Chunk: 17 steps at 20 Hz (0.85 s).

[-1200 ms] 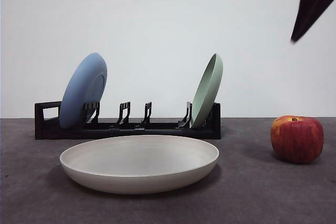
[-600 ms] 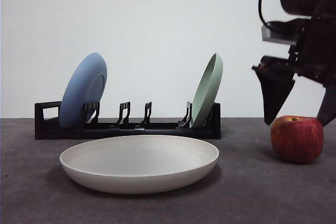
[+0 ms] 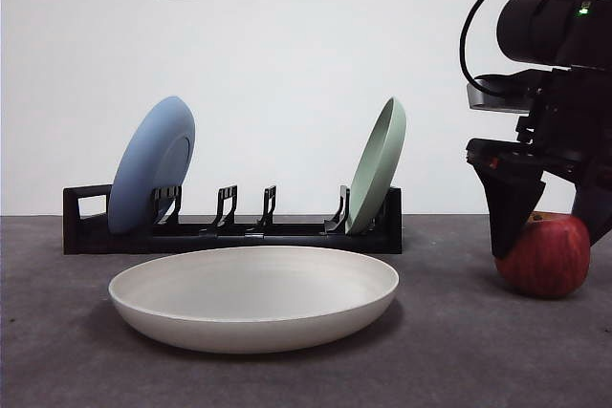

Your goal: Take the yellow plate from the plate rack,put the plate on the table,take the apple from the table,put the apple in the plate

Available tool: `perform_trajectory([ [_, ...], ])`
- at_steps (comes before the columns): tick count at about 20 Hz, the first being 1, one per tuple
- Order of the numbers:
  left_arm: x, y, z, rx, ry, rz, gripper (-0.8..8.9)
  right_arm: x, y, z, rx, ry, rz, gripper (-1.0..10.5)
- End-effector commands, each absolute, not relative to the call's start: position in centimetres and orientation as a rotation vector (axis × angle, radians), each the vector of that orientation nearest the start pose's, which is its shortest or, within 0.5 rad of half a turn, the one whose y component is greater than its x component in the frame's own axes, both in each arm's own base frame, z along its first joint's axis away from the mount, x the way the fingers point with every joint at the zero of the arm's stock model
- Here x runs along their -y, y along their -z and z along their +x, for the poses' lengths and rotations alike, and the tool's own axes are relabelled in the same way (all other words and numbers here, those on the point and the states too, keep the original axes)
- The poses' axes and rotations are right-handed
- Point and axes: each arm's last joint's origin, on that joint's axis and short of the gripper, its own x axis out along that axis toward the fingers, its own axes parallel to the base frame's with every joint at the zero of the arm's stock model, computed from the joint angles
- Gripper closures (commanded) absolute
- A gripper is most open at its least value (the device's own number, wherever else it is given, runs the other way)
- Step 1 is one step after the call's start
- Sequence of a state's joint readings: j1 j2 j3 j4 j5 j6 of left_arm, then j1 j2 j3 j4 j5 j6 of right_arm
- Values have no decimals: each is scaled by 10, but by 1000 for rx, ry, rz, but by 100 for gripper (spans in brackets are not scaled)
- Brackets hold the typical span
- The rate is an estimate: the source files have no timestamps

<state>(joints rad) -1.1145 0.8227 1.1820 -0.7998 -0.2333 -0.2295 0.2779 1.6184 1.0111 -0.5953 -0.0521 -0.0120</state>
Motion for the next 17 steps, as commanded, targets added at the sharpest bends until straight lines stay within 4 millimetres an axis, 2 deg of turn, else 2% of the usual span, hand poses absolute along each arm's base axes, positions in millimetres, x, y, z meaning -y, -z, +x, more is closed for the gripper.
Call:
perform_trajectory([
  [1, 118, -399, 66, -449, 811, 63, 557, -86, -185, 290, -1211, -296, -141, 958],
  [4, 118, -398, 66, -452, 810, 66, 557, -85, -193, 289, -1180, -288, -120, 958],
  [8, 118, -398, 66, -452, 811, 65, 557, -100, -238, 287, -1026, -344, -79, 958],
  [11, 118, -398, 66, -452, 811, 66, 558, -130, -273, 286, -919, -446, -100, 959],
  [13, 117, -398, 66, -457, 809, 70, 558, -156, -287, 281, -839, -522, -102, 959],
  [15, 117, -397, 65, -464, 808, 76, 559, -180, -291, 273, -781, -597, -105, 959],
  [17, 117, -397, 65, -465, 809, 81, 562, -200, -285, 266, -785, -646, -119, 959],
])
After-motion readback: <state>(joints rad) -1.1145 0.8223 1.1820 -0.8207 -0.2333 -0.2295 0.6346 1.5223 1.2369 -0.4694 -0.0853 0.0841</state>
